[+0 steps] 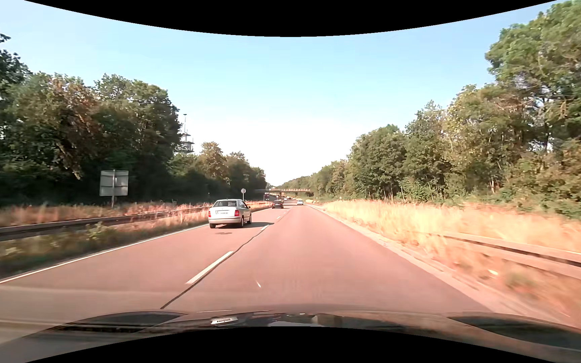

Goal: Follow the waypoints while adhering to traffic rules and regulations

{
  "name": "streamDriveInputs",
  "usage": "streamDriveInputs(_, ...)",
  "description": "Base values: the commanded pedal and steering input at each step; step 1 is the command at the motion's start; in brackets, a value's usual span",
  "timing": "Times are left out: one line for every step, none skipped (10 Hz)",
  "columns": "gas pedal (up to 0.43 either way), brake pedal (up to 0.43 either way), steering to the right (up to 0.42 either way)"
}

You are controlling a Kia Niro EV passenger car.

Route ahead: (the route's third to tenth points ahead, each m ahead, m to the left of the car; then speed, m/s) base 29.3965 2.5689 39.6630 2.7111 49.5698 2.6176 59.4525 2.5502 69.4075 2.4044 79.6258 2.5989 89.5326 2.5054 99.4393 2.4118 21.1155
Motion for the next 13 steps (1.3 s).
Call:
streamDriveInputs(0.110,0.000,0.003)
streamDriveInputs(0.110,0.000,0.003)
streamDriveInputs(0.110,0.000,0.003)
streamDriveInputs(0.110,0.000,0.003)
streamDriveInputs(0.110,0.000,0.003)
streamDriveInputs(0.110,0.000,0.003)
streamDriveInputs(0.110,0.000,0.002)
streamDriveInputs(0.110,0.000,0.002)
streamDriveInputs(0.110,0.000,0.002)
streamDriveInputs(0.110,0.000,0.002)
streamDriveInputs(0.110,0.000,0.002)
streamDriveInputs(0.110,0.000,0.002)
streamDriveInputs(0.110,0.000,0.001)
